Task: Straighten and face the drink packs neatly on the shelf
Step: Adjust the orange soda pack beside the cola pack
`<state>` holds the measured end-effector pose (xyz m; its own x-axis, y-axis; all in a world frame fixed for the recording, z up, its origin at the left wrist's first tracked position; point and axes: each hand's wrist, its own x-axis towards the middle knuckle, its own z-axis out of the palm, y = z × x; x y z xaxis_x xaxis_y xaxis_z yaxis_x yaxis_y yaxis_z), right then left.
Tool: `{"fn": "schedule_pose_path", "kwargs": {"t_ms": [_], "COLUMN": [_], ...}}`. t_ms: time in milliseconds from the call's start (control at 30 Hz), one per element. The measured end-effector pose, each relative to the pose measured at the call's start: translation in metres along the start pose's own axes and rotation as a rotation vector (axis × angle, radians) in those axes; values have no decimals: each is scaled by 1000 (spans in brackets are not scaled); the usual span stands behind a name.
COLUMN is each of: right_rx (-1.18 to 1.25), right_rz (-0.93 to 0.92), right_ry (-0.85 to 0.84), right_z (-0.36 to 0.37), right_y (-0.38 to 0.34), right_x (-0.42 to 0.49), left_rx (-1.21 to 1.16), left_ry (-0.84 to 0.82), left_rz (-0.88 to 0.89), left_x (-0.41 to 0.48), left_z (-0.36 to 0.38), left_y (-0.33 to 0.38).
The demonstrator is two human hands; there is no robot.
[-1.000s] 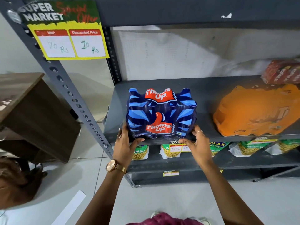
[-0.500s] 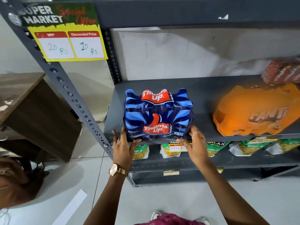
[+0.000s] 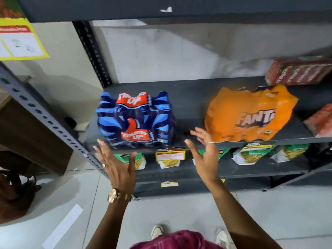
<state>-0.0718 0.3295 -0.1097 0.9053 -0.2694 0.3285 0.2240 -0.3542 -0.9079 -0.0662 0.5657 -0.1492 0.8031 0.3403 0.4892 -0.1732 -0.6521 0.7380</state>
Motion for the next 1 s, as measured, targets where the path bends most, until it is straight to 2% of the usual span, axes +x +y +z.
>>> {"fn": "schedule_pose_path", "kwargs": {"t_ms": [33,100,167,233,333,400,467,567,867,1000], "right_rx": [-18,-16,7,-19,-271,-439,-441,-381,-495,-577], "right_rz": [-47,-55,-5,109,265,211,102,108,46,-64], "right_ry": [101,299,486,487,98,-150,-262,-315,-366,-365], "right_z": [-25,-83,-141,-183,-232,-238,-236,-237,-239,-235], "right_y": [3,13,28,51,96,111,119,121,141,141], "right_x": [0,5,14,25,51,70,83,92,101,100], "left_rx": [-13,-65,-122,-116,-56,34,113,154,23,13], "left_ry": [10,-74,-259,-430,-552,-581,-552,-483,-351,-296], "left_rz": [147,464,612,507,164,77,119,187,95,-59], "left_x": [-14,-37,-54,-58,-51,-41,-40,-45,-53,-58], "left_z": [9,35,67,98,148,167,176,185,190,184], "left_y": [18,59,101,133,161,160,155,146,147,149]}}
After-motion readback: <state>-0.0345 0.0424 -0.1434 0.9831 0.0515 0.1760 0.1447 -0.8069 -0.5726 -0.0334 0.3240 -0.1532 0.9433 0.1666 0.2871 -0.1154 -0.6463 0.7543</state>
